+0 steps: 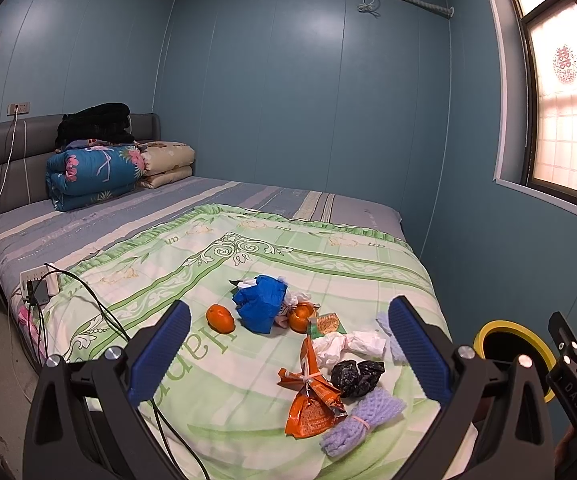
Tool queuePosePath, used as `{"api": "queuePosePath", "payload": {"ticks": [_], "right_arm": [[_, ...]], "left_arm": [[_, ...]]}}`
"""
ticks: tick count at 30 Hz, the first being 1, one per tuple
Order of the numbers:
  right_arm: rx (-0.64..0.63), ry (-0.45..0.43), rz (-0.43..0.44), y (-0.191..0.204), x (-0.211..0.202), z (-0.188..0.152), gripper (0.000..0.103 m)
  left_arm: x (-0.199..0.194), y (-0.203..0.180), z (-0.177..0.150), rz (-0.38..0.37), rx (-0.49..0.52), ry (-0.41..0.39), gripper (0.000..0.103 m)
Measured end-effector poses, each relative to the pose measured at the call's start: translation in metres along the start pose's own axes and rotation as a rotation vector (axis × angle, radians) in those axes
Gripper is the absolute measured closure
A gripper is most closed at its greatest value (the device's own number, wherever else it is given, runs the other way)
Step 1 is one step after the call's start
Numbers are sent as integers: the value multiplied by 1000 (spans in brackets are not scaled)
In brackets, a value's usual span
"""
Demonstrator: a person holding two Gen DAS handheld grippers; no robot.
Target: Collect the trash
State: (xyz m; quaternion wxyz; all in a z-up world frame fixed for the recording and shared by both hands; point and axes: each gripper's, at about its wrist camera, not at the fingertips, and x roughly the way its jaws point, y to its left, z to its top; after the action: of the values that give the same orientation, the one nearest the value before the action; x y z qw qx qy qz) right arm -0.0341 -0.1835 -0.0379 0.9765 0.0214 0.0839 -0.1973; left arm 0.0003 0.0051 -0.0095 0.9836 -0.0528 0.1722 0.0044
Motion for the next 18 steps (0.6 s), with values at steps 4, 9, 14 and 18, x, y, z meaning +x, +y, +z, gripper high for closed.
{"api": "queuePosePath", "payload": {"ticks": [4,9,14,18], "right_arm": [[1,0,1,0,0,0,8],[2,0,1,0,0,0,8],[3,0,2,0,1,-1,8],[4,0,1,0,1,0,8]], "left_arm": [[0,0,0,-1,-2,3,7],[1,1,0,-2,-4,7,7],[2,0,2,-5,-8,15,7],[2,0,2,-5,-9,15,7]]}}
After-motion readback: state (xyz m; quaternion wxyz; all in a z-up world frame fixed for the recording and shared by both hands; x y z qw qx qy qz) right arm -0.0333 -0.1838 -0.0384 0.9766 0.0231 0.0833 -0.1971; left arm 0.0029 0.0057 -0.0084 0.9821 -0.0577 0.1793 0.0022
